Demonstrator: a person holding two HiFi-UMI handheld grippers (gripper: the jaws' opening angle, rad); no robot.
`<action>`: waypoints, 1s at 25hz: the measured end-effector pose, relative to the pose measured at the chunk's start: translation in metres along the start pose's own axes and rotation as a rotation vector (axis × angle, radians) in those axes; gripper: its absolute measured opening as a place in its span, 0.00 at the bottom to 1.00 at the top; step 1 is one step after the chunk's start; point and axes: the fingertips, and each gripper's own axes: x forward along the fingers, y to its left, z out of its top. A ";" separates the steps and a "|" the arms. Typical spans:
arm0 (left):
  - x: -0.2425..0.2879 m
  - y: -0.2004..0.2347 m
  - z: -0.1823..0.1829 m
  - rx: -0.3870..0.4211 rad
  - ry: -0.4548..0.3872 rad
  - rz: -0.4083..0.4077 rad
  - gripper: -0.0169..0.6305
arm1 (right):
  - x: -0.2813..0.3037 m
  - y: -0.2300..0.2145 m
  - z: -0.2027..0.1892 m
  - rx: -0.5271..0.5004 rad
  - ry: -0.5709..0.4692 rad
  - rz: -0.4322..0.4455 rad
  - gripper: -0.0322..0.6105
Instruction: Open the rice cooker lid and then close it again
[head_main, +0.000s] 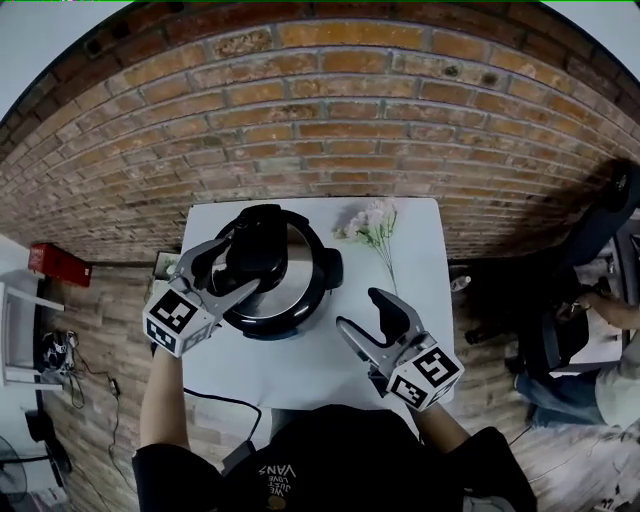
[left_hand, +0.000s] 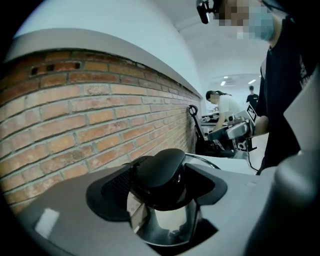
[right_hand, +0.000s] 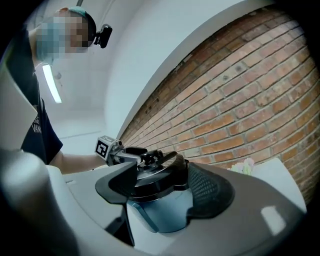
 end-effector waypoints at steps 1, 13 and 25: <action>-0.010 0.002 0.001 -0.023 -0.021 0.058 0.51 | 0.000 -0.001 0.001 -0.003 0.010 0.024 0.53; -0.127 -0.034 -0.009 -0.175 -0.151 0.518 0.51 | -0.001 0.027 -0.002 -0.028 0.077 0.172 0.53; -0.210 -0.112 -0.030 -0.282 -0.260 0.644 0.50 | -0.036 0.074 -0.013 -0.081 0.030 0.123 0.53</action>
